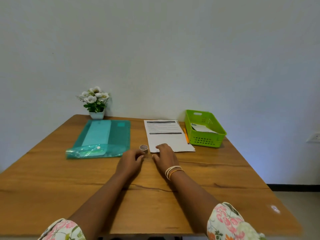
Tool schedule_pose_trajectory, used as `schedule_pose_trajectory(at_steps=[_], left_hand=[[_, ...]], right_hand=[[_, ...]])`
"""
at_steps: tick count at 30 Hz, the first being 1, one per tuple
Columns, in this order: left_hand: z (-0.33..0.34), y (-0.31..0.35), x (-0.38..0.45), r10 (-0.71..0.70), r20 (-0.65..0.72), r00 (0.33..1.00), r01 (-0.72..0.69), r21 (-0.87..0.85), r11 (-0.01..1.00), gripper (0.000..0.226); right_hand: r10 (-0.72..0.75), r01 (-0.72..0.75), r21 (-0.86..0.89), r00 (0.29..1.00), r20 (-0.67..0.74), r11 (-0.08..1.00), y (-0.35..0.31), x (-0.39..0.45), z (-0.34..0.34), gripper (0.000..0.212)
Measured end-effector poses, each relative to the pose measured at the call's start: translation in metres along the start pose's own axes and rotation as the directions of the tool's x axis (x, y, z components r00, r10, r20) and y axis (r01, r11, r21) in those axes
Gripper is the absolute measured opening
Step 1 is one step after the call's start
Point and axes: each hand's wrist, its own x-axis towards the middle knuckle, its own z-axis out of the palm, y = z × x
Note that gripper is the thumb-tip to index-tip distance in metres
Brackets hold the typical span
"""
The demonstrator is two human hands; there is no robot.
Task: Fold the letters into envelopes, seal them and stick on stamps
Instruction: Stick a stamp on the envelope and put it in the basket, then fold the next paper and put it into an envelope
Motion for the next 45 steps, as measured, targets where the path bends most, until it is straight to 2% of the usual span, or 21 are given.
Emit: schedule_pose_trajectory(at_steps=[3, 6, 10, 13, 16, 19, 24, 27, 32, 36, 39, 40, 42, 44, 45], left_hand=[[0.000, -0.014, -0.002, 0.079, 0.011, 0.997, -0.080, 0.048, 0.996, 0.023], [0.005, -0.017, -0.002, 0.168, 0.033, 0.985, -0.171, 0.164, 0.972, 0.027], [0.009, -0.018, 0.004, 0.163, 0.024, 0.986, -0.164, 0.216, 0.962, 0.029], [0.011, -0.020, 0.006, 0.164, 0.027, 0.986, -0.166, 0.242, 0.956, 0.030], [0.012, -0.021, 0.007, 0.157, 0.034, 0.987, -0.161, 0.244, 0.956, 0.030], [0.012, -0.023, 0.007, 0.155, 0.034, 0.987, -0.159, 0.243, 0.957, 0.030], [0.009, -0.020, 0.006, 0.163, 0.046, 0.986, -0.169, 0.241, 0.956, 0.029], [0.008, -0.019, 0.006, 0.154, 0.047, 0.987, -0.161, 0.239, 0.957, 0.029], [0.005, -0.016, 0.004, 0.154, 0.054, 0.987, -0.162, 0.215, 0.963, 0.028], [-0.001, -0.012, 0.001, 0.120, 0.064, 0.991, -0.126, 0.096, 0.987, 0.025], [-0.006, -0.013, -0.001, 0.027, 0.011, 1.000, -0.025, -0.103, 0.994, 0.024], [-0.009, -0.012, -0.003, -0.005, -0.011, 1.000, 0.003, -0.151, 0.989, 0.024], [-0.014, -0.009, -0.007, -0.107, -0.043, 0.993, 0.087, -0.330, 0.940, 0.023], [-0.021, -0.002, -0.015, -0.220, -0.030, 0.975, 0.169, -0.543, 0.823, 0.027], [-0.026, 0.002, -0.019, -0.248, -0.020, 0.969, 0.188, -0.593, 0.783, 0.029]], right_hand=[[-0.002, 0.005, -0.051, 0.998, 0.057, 0.999, -0.007, 0.009, 0.009, 0.044], [0.033, -0.026, -0.109, 0.998, 0.058, 0.994, -0.005, 0.016, 0.016, 0.034], [-0.038, 0.038, -0.219, 0.999, 0.001, 0.975, 0.000, 0.019, 0.019, 0.032], [-0.031, 0.018, -0.201, 0.998, -0.063, 0.979, 0.003, 0.019, 0.023, 0.030], [0.103, -0.115, -0.076, 0.984, -0.148, 0.990, 0.002, 0.022, 0.021, 0.029], [0.259, -0.234, 0.165, 0.955, -0.148, 0.958, 0.000, 0.026, 0.012, 0.024], [0.498, -0.389, 0.553, 0.866, -0.054, 0.737, 0.011, 0.034, -0.004, 0.019], [0.527, -0.358, 0.622, 0.843, -0.105, 0.696, 0.017, 0.032, -0.015, 0.016], [0.487, -0.203, 0.722, 0.848, -0.208, 0.661, 0.025, 0.015, -0.036, 0.007], [0.508, -0.089, 0.842, 0.829, -0.233, 0.532, 0.042, -0.012, -0.052, 0.010], [0.558, -0.096, 0.923, 0.818, -0.140, 0.372, 0.064, -0.035, -0.058, 0.019], [0.559, -0.106, 0.930, 0.821, -0.117, 0.351, 0.072, -0.044, -0.059, 0.019], [0.543, -0.133, 0.925, 0.835, -0.090, 0.357, 0.084, -0.060, -0.064, 0.022], [0.511, -0.155, 0.918, 0.857, -0.060, 0.366, 0.094, -0.075, -0.072, 0.028], [0.493, -0.169, 0.911, 0.869, -0.043, 0.377, 0.098, -0.081, -0.075, 0.029]])
